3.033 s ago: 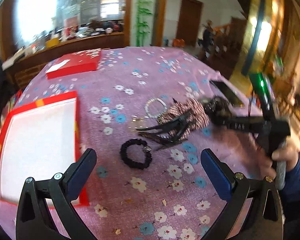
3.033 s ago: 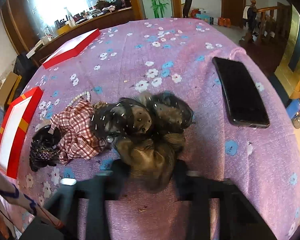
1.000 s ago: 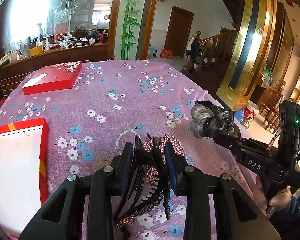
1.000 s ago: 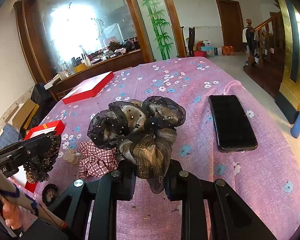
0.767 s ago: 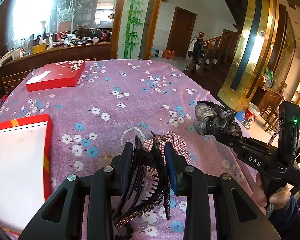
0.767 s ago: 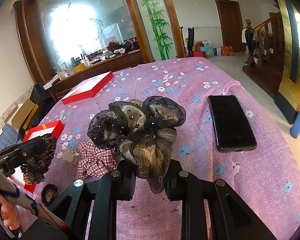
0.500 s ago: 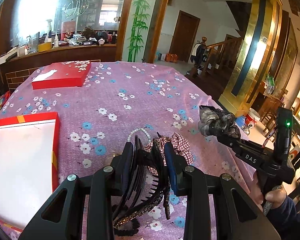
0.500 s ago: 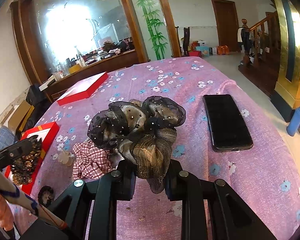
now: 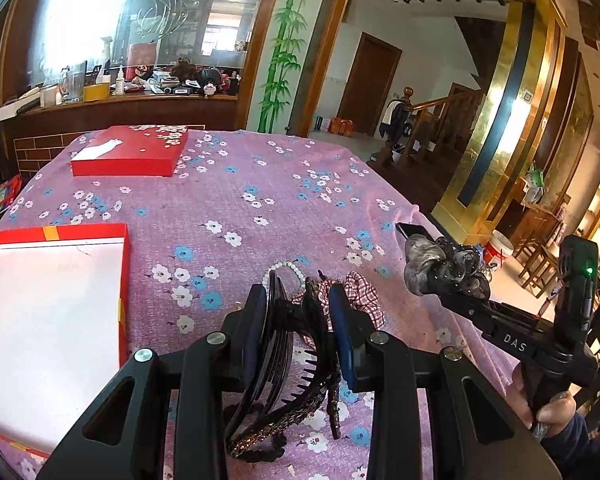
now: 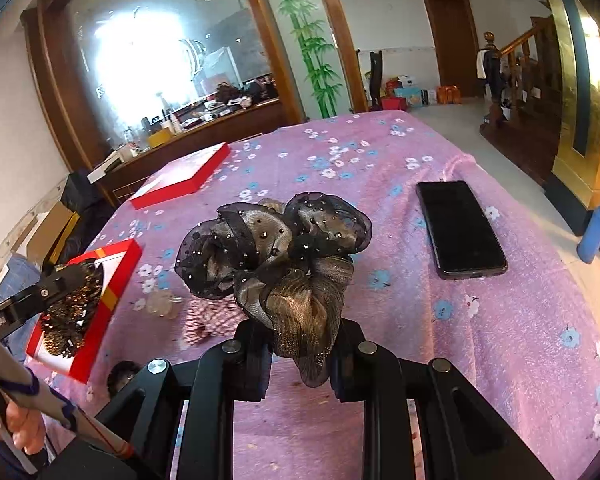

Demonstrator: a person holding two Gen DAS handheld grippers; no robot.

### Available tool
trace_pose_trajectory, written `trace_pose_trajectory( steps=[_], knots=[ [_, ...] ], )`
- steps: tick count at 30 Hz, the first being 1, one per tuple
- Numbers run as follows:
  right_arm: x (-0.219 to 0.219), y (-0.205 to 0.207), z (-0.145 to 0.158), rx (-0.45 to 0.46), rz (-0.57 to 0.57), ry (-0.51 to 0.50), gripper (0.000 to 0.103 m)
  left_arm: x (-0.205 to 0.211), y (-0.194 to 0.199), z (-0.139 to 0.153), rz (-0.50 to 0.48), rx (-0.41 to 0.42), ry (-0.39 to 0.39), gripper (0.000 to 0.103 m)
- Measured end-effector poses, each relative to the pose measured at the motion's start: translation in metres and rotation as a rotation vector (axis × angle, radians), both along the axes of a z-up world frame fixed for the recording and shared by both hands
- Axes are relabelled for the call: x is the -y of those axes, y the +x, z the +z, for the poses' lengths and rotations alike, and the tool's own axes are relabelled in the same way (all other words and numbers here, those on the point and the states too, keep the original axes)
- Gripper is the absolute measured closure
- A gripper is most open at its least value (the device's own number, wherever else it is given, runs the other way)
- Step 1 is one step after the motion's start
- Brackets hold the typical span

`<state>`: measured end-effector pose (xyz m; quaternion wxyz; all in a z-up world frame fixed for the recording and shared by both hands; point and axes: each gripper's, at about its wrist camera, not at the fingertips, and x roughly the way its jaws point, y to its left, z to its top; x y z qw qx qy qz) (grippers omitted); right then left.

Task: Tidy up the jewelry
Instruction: 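Carry the scrunchie with the right tool while the left tool carries the clip toward the white-lined box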

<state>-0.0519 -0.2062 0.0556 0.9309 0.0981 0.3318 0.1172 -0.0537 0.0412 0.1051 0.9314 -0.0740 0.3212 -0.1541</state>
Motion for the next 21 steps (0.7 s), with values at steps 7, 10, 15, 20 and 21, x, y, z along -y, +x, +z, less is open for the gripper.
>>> trace_pose_trajectory(
  steps=[7,10,15,20,21],
  knots=[
    [-0.02,-0.003,0.008,-0.006,0.035,-0.016,0.079,-0.025,-0.008,0.002,0.044,0.009,-0.016,0.072],
    [-0.029,-0.003,0.01,-0.005,0.051,-0.022,0.079,-0.037,-0.011,0.002,0.067,0.01,-0.027,0.072],
    [-0.049,0.001,0.008,-0.026,0.094,-0.023,0.079,-0.059,-0.018,0.001,0.108,0.011,-0.039,0.072],
    [-0.064,0.003,0.011,-0.023,0.123,-0.044,0.079,-0.079,-0.023,0.0,0.145,0.014,-0.048,0.072],
    [-0.066,0.005,0.011,-0.026,0.127,-0.044,0.079,-0.083,-0.024,0.0,0.153,0.015,-0.05,0.072]
  ],
)
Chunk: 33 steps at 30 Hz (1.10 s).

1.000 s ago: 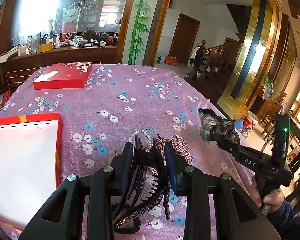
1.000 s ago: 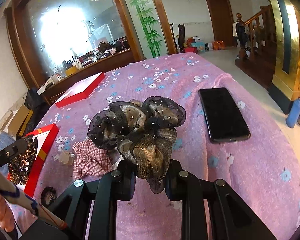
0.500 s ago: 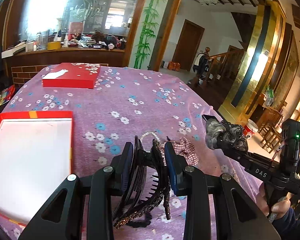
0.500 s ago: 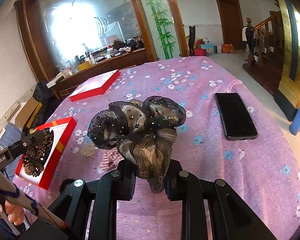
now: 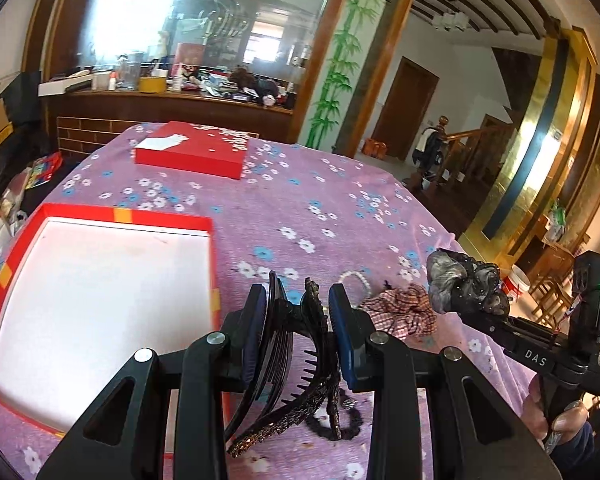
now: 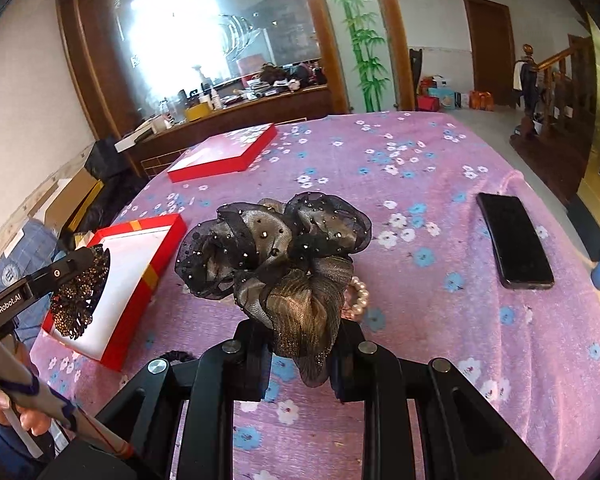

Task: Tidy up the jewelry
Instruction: 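Carry the scrunchie with the right tool while the left tool carries the clip toward the white-lined box, then release the scrunchie into the box with the right tool while the left tool releases the clip there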

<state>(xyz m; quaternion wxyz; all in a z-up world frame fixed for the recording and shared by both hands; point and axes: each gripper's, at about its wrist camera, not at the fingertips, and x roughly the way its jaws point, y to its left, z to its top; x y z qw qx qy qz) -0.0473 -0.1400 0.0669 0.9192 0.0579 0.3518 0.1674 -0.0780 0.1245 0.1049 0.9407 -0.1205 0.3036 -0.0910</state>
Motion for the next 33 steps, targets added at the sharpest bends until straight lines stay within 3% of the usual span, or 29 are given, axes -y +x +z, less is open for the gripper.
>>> trace_pose_trajectory(
  steps=[8,21,27,33],
  knots=[
    [-0.028,0.009,0.004,-0.018,0.07,-0.009,0.079,-0.03,-0.012,0.0,0.069,0.004,0.003,0.072],
    [-0.118,0.035,0.03,-0.068,0.268,0.006,0.078,-0.114,-0.027,0.008,0.204,-0.019,0.037,0.072],
    [-0.183,0.053,0.029,-0.108,0.35,-0.031,0.077,-0.149,0.005,0.013,0.208,-0.062,0.058,0.072],
    [-0.238,0.079,0.012,-0.167,0.381,-0.073,0.077,-0.178,0.062,0.002,0.216,-0.141,0.048,0.072]
  ],
)
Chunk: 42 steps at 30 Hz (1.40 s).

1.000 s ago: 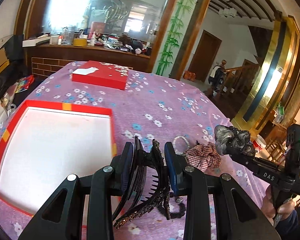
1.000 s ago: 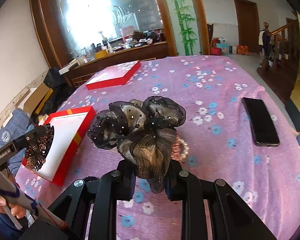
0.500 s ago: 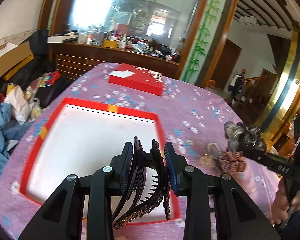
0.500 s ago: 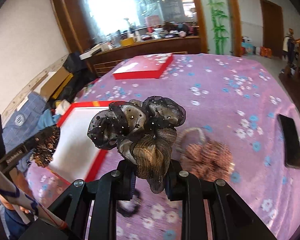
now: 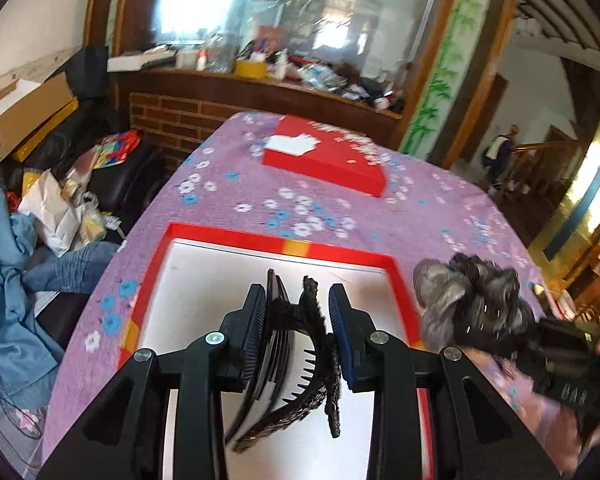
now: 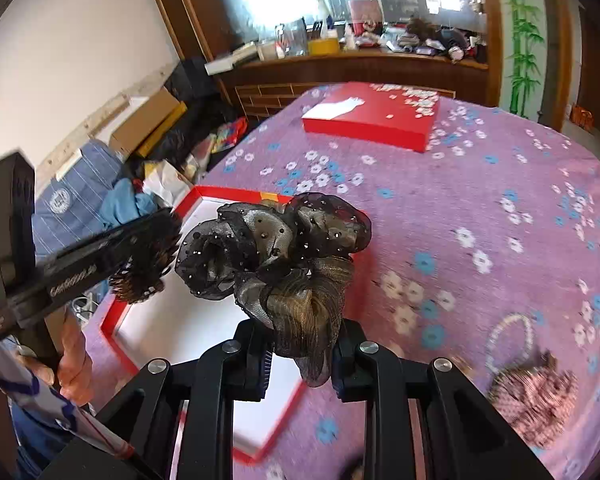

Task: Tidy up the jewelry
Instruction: 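Release the scrunchie into the box with the right tool while the left tool releases the clip there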

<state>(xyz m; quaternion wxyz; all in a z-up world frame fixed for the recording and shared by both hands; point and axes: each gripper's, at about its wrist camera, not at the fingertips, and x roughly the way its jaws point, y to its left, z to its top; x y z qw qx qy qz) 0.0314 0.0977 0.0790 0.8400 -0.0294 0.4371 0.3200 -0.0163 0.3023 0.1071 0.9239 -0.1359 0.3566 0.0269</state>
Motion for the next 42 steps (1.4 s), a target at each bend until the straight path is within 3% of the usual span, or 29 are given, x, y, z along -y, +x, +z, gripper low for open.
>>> trace_pose_trajectory(
  steps=[8,15,19,20,22,23,25,34,42],
  knots=[
    [-0.051,0.035,-0.032,-0.056,-0.01,-0.083,0.077,-0.031,0.051,-0.035,0.037,-0.105,-0.056,0.072],
    [-0.073,0.049,-0.053,-0.084,-0.013,-0.131,0.077,-0.038,0.056,-0.047,0.036,-0.115,-0.088,0.072],
    [-0.071,0.052,-0.056,-0.079,-0.03,-0.139,0.071,-0.035,0.053,-0.046,0.027,-0.117,-0.085,0.072],
    [-0.07,0.052,-0.054,-0.076,-0.029,-0.141,0.058,-0.034,0.051,-0.045,0.024,-0.117,-0.085,0.072],
    [-0.063,0.052,-0.05,-0.069,-0.036,-0.135,0.042,-0.031,0.048,-0.043,0.015,-0.117,-0.08,0.069],
    [-0.059,0.052,-0.046,-0.065,-0.041,-0.124,0.04,-0.03,0.046,-0.041,0.013,-0.115,-0.077,0.067],
    [-0.049,0.052,-0.037,-0.063,-0.041,-0.101,0.04,-0.027,0.04,-0.035,0.012,-0.098,-0.073,0.061],
    [0.009,0.021,0.001,-0.009,-0.036,0.023,0.04,-0.001,-0.003,-0.007,-0.006,-0.007,-0.079,0.058],
    [0.073,-0.014,0.0,0.001,-0.042,0.111,0.04,0.06,-0.039,-0.002,-0.001,0.047,-0.006,0.051]
  ],
)
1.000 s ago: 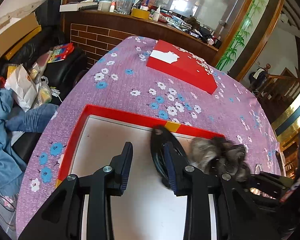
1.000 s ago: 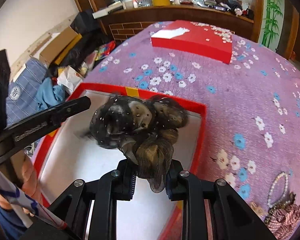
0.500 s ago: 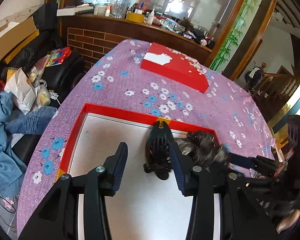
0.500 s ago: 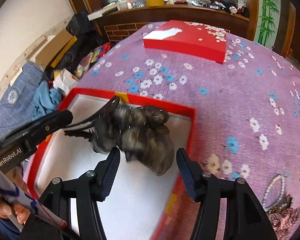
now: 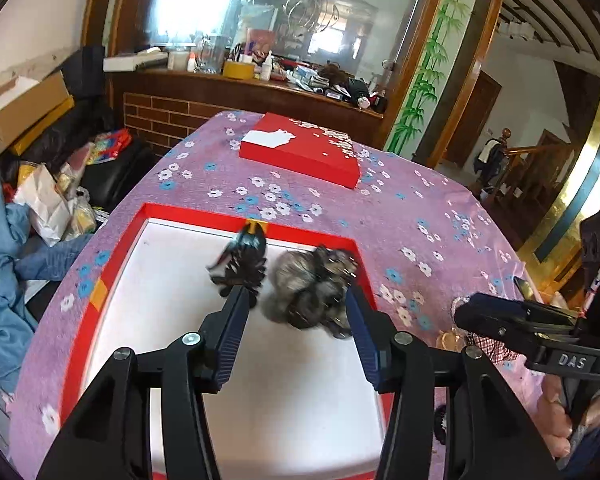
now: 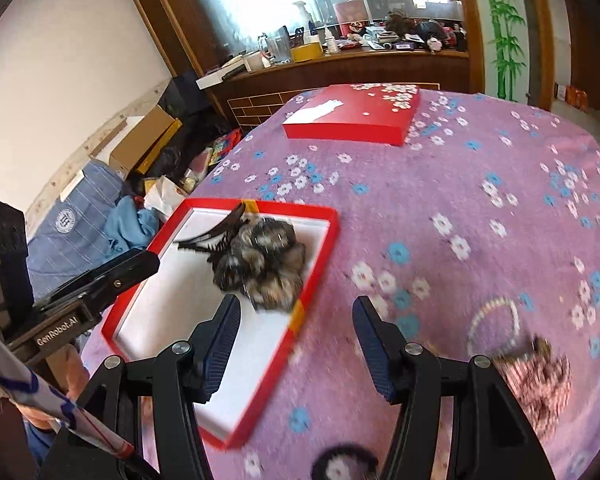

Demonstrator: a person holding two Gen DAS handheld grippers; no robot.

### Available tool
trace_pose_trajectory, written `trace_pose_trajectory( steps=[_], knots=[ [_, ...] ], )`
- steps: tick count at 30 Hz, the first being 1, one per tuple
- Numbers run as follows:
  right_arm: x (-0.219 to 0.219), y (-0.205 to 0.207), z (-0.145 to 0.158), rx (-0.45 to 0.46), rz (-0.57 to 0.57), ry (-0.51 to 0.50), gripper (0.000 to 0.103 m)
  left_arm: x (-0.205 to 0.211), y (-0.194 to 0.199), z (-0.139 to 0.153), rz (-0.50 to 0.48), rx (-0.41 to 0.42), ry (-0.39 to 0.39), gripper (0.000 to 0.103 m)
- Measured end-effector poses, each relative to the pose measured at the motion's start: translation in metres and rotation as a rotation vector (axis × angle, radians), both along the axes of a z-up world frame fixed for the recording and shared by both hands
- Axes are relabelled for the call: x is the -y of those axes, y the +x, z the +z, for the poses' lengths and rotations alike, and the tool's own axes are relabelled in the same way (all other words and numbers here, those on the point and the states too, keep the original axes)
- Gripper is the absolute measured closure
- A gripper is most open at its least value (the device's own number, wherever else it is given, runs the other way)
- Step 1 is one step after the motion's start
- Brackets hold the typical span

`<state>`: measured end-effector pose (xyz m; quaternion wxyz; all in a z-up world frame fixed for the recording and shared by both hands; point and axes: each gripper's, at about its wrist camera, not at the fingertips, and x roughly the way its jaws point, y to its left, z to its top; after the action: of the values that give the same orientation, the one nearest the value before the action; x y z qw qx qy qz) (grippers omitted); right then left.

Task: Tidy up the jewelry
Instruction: 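Release the scrunchie into the box with the right tool while the left tool releases the clip there, then grasp the red plaid scrunchie with the right tool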

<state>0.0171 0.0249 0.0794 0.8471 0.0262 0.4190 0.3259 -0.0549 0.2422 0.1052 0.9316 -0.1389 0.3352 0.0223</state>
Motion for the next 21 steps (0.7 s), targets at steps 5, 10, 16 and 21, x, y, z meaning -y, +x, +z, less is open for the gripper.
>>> trace_pose_trajectory(
  steps=[5,10,16,21],
  knots=[
    [0.035,-0.019,-0.01,0.022,-0.049,0.01,0.04,0.045,-0.018,-0.011,0.061,0.005,0.041,0.046],
    [0.072,-0.028,-0.02,0.008,-0.107,0.03,0.04,0.093,-0.026,-0.021,0.042,0.005,0.105,0.041],
    [0.114,-0.03,-0.027,-0.021,-0.175,0.092,0.04,0.136,-0.02,-0.033,-0.025,-0.024,0.172,0.04],
    [0.143,-0.029,-0.034,-0.04,-0.228,0.12,0.039,0.149,-0.015,-0.041,-0.04,-0.051,0.195,0.04]
  ],
)
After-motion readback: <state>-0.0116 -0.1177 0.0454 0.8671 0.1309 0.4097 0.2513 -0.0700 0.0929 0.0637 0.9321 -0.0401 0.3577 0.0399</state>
